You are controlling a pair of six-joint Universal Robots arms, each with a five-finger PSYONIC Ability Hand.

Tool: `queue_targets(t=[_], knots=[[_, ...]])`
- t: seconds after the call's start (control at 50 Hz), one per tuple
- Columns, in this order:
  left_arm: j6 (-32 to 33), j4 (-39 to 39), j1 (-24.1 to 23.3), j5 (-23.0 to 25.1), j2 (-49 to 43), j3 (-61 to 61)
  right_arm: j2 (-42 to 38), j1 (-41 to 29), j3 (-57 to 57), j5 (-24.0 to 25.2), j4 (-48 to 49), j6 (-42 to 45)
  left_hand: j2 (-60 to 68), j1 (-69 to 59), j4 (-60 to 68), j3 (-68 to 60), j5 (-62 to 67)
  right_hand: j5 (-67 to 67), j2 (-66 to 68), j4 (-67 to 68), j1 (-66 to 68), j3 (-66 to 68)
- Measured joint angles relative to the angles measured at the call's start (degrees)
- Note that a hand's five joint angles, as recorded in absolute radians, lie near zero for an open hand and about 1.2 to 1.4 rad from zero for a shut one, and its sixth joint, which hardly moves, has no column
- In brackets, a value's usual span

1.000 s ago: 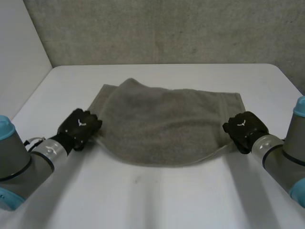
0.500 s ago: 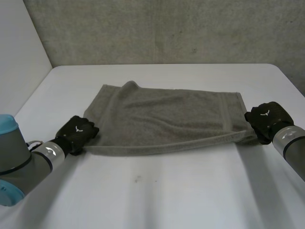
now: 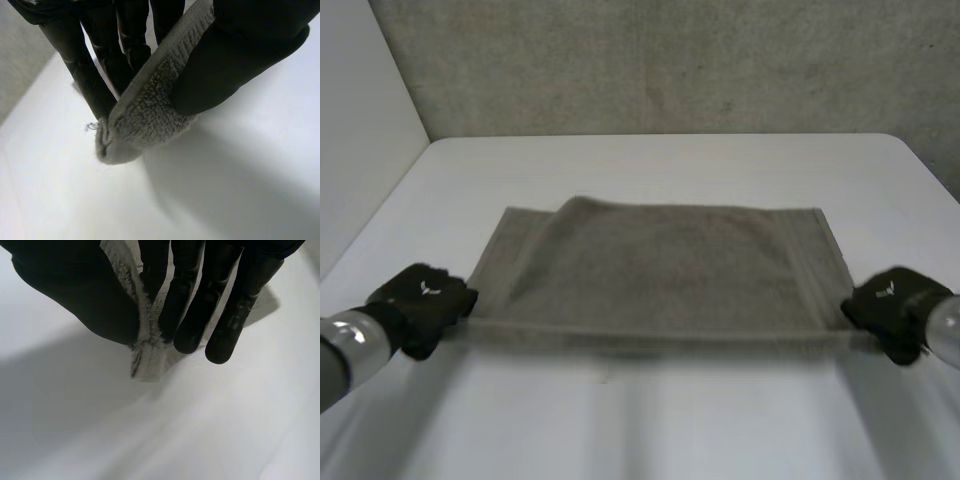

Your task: Fold the towel.

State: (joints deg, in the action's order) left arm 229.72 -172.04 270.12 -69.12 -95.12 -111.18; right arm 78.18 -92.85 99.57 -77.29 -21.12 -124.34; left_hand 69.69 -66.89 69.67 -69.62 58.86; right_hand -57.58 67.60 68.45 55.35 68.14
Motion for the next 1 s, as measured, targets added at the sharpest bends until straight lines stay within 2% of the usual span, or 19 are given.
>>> queue_targets(t=[0.04, 0.1, 0.18, 0.26, 0.4, 0.52, 0.68, 0.72, 0.82, 0.96, 1.0], knots=[[2.16, 6.79, 0.93, 0.02, 3.54, -0.45, 1.69, 1.71, 0.35, 1.11, -5.99, 4.06, 0.03, -0.16, 0.02, -0.03, 0.11, 0.00, 0.00, 0.00, 0.00, 0.00], [4.88, 12.64, 1.50, 0.53, 6.74, -0.58, 4.14, 4.11, 0.44, 2.73, -12.69, 9.27, 0.05, -0.27, 0.03, -0.03, 0.24, 0.00, 0.00, -0.01, 0.00, 0.00], [6.52, 13.32, 1.51, 1.61, 7.83, 0.03, 5.32, 5.18, -0.56, 3.84, -14.70, 11.32, 0.05, -0.46, 0.03, -0.04, 0.28, -0.02, 0.00, 0.00, 0.00, 0.00], [6.82, 9.31, 1.02, 2.84, 5.78, 1.76, 4.97, 5.22, -2.66, 4.32, -12.96, 10.51, 0.05, -0.46, 0.04, -0.05, 0.37, 0.00, 0.00, 0.00, 0.00, 0.00], [6.22, 0.88, -2.44, 3.58, -3.50, 8.31, -1.43, 3.65, -9.01, 3.21, -5.58, 5.11, 0.06, -0.82, 0.05, -0.07, 0.47, 0.00, 0.00, 0.00, 0.00, 0.00], [5.46, -4.92, -6.53, 3.17, -17.88, 21.12, -12.40, -2.46, -19.63, -1.44, 1.82, -1.48, 0.07, -1.30, 0.05, -0.08, 0.60, 0.00, 0.00, 0.00, 0.00, 0.00], [2.64, -8.72, -7.66, 3.01, -32.17, 35.56, -23.09, -6.75, -28.76, -6.17, 13.10, -5.32, 0.07, -1.30, 0.05, -0.08, 0.61, -0.01, 0.00, 0.00, 0.00, 0.00], [0.65, -11.78, -7.76, 3.03, -36.76, 40.36, -27.98, -8.14, -32.43, -7.97, 19.48, -5.50, 0.07, -1.30, 0.05, -0.08, 0.61, 0.00, 0.00, 0.00, 0.00, 0.00], [-2.47, -18.36, -7.99, 2.84, -40.83, 44.27, -33.94, -9.37, -37.14, -10.58, 24.76, -5.15, 0.07, -1.30, 0.05, -0.08, 0.60, -0.01, 0.00, 0.00, 0.00, 0.00], [-6.57, -25.42, -8.47, 1.00, -44.35, 47.48, -39.69, -10.18, -42.87, -12.61, 26.41, -4.85, 0.07, -1.30, 0.05, -0.08, 0.61, 0.00, 0.00, -0.01, 0.00, 0.00], [-7.25, -26.52, -8.71, 0.52, -45.30, 48.25, -40.87, -10.33, -44.20, -12.83, 26.58, -4.83, -4.40, 0.88, -3.89, 3.79, -2.92, 5.74, -7.12, -6.07, -6.23, -6.07]])
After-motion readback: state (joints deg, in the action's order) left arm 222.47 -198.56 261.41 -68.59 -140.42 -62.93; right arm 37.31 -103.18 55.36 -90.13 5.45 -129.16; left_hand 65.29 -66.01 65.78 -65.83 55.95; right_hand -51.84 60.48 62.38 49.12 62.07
